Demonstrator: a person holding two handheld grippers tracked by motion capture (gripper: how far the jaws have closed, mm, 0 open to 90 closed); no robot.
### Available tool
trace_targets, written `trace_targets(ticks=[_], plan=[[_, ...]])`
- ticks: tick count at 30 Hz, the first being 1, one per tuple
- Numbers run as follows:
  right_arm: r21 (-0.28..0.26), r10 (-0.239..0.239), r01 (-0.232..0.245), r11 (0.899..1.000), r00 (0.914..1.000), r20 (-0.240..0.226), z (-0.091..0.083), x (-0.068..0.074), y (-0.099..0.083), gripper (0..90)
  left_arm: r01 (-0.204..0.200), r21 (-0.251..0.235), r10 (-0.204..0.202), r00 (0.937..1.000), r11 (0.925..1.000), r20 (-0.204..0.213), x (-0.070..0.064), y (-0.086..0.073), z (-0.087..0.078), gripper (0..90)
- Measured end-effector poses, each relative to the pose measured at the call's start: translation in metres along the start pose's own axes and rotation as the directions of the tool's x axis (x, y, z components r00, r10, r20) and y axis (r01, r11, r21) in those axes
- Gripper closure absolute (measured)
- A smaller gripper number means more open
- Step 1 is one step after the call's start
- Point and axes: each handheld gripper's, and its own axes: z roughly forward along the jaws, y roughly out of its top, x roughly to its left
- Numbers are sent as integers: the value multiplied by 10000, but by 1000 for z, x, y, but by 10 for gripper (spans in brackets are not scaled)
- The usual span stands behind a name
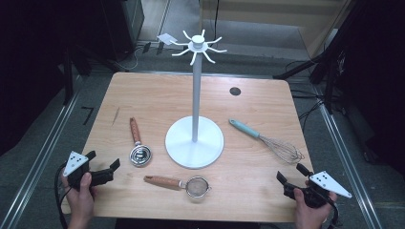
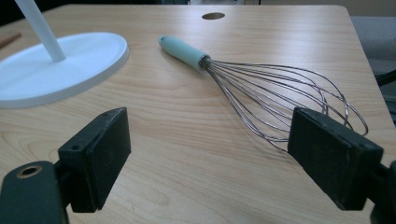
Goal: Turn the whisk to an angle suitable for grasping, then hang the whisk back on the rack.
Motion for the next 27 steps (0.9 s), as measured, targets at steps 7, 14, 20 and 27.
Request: trace_targets(ticks=[7, 14, 20, 27], plan=[[713, -1112, 1128, 9911, 9934, -269, 5, 9, 13, 244, 85, 12, -85, 10000, 10000, -6, 1, 0, 0, 0], [2245, -2409, 2534, 9410, 9671, -818, 19, 17, 37, 315, -63, -13, 62, 9999, 10000, -129, -1, 0, 0, 0], [2911, -2690, 2886, 9121, 9573, -1064, 33, 14, 61, 337, -65, 51, 66, 9999, 10000, -140, -1, 0, 0, 0], [3662, -3202, 3447, 8643, 9387, -1279, 54, 9, 84, 380, -69, 35, 69, 9999, 10000, -124, -2, 0, 0, 0]])
